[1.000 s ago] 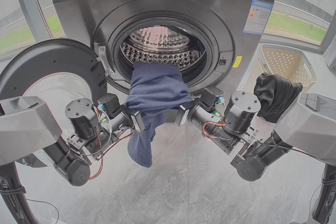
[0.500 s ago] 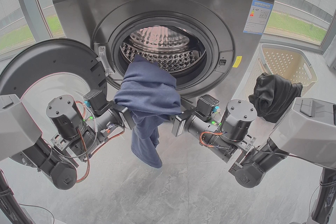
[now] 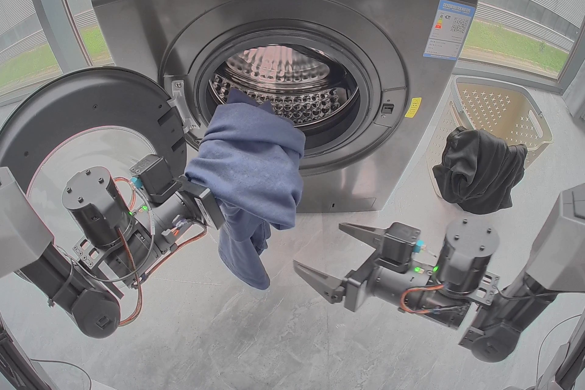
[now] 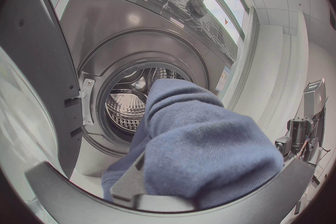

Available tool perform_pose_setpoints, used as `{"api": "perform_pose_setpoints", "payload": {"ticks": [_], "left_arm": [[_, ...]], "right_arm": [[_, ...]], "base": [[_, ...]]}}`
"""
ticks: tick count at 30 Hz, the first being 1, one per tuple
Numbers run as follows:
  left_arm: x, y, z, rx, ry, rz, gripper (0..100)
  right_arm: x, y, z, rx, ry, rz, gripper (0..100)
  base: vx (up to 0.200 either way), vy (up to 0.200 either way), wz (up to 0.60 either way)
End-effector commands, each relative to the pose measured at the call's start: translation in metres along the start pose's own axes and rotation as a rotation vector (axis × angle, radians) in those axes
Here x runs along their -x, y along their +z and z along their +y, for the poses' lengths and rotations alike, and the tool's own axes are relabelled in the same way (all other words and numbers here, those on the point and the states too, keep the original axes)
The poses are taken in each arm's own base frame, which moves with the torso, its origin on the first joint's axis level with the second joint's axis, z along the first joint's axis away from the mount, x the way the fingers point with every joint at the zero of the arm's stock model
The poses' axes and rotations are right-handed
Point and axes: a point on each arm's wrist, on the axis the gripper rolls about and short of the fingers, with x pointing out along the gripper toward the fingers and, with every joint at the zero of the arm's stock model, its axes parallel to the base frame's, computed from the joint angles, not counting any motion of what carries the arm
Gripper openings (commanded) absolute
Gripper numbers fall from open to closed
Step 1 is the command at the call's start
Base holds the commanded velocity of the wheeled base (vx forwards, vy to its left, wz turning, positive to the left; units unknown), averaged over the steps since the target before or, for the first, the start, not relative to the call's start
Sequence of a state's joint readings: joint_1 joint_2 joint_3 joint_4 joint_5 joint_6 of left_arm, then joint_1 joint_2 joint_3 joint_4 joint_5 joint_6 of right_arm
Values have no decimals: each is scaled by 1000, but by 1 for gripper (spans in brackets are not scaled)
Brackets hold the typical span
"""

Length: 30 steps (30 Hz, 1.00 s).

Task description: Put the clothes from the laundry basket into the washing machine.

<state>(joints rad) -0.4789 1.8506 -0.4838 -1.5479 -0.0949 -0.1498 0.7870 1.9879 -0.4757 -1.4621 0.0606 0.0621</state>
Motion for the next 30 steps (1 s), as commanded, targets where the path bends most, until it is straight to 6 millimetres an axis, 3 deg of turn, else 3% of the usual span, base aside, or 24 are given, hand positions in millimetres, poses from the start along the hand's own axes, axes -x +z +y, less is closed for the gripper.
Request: {"api": "perform_pose_setpoints", "payload": {"ticks": [1, 10, 30], "left_arm": [[20, 8, -6, 4, -9, 3, 0], [31, -6, -5, -10, -20, 78, 0], [33, -7, -5, -9, -17, 89, 0]], "right_arm": [[40, 22, -15, 4, -83, -69, 100], [41, 12, -50, -15, -215, -32, 100], [38, 8, -48, -30, -211, -24, 100]], "base": [[0, 0, 0], [0, 0, 0], [0, 0, 0]]}}
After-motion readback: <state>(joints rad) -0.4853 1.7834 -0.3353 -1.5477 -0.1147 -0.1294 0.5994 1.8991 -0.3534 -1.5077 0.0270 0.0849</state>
